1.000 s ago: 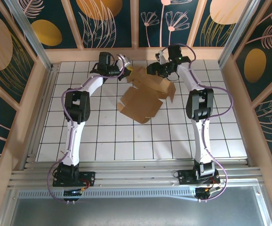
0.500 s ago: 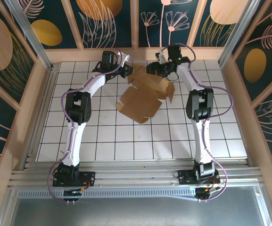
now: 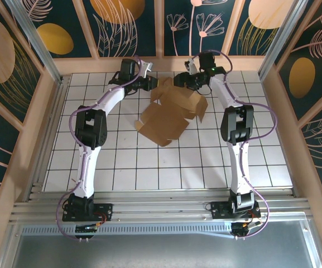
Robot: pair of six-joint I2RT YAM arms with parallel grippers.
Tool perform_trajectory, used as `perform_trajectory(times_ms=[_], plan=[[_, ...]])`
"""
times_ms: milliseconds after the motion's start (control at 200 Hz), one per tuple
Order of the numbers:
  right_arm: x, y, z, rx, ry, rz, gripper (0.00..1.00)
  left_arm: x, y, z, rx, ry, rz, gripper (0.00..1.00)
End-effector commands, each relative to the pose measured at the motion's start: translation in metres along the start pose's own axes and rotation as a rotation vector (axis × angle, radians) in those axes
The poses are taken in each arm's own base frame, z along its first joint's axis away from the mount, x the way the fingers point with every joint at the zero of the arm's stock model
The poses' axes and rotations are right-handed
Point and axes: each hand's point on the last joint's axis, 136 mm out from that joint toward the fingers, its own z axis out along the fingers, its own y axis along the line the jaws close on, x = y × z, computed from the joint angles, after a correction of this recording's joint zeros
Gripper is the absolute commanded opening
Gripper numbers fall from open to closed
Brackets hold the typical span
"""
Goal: Fold the paper box
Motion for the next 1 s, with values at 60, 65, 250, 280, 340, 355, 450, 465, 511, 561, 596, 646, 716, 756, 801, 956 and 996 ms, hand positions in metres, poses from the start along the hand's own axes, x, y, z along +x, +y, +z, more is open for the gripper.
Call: perform_trajectory(times_ms=[60,65,250,280,340,355,450,465,511,561,596,646,716,756,801,956,996], plan=[[0.017,-0.005,0.016,0.073,0.038,0.01,0.63,-0.02,-0.071,-0.01,0.144,-0.051,-0.049,0.12],[0.017,-0.005,0.016,0.073,0.038,0.009,0.63,-0.019,-0.069,-0.01,0.138,-0.05,-0.051,0.12],[0.019,-0.002,0.016,0.089,0.044,-0.01,0.63,0.001,-0.07,-0.017,0.137,-0.067,-0.085,0.16],[0.02,0.0,0.018,0.09,0.047,-0.016,0.63,0.0,-0.073,-0.018,0.15,-0.083,-0.094,0.18],[0.023,0.004,0.022,0.085,0.053,-0.022,0.63,0.0,-0.078,-0.021,0.168,-0.111,-0.108,0.19],[0.024,0.004,0.023,0.084,0.054,-0.024,0.62,0.0,-0.078,-0.021,0.17,-0.114,-0.113,0.2],[0.026,0.01,0.027,0.078,0.055,-0.035,0.62,-0.001,-0.082,-0.023,0.169,-0.132,-0.133,0.31],[0.025,0.011,0.027,0.077,0.054,-0.037,0.62,-0.002,-0.082,-0.023,0.168,-0.136,-0.137,0.34],[0.025,0.011,0.026,0.083,0.053,-0.038,0.6,-0.004,-0.085,-0.026,0.178,-0.141,-0.147,0.43],[0.025,0.011,0.026,0.095,0.053,-0.045,0.6,-0.005,-0.089,-0.028,0.188,-0.139,-0.146,0.49],[0.026,0.01,0.024,0.107,0.054,-0.048,0.6,-0.006,-0.089,-0.03,0.181,-0.138,-0.145,0.51],[0.026,0.008,0.021,0.124,0.052,-0.055,0.6,-0.005,-0.092,-0.034,0.178,-0.137,-0.137,0.53],[0.026,0.004,0.019,0.158,0.046,-0.066,0.6,-0.009,-0.097,-0.041,0.175,-0.142,-0.132,0.54],[0.026,0.001,0.018,0.175,0.046,-0.068,0.6,-0.012,-0.099,-0.044,0.172,-0.137,-0.137,0.54],[0.025,-0.001,0.017,0.181,0.047,-0.069,0.6,-0.018,-0.099,-0.047,0.147,-0.14,-0.15,0.54],[0.024,0.003,0.018,0.167,0.043,-0.065,0.6,-0.025,-0.099,-0.046,0.144,-0.138,-0.205,0.56],[0.024,0.003,0.019,0.172,0.042,-0.067,0.6,-0.018,-0.093,-0.04,0.138,-0.117,-0.218,0.56]])
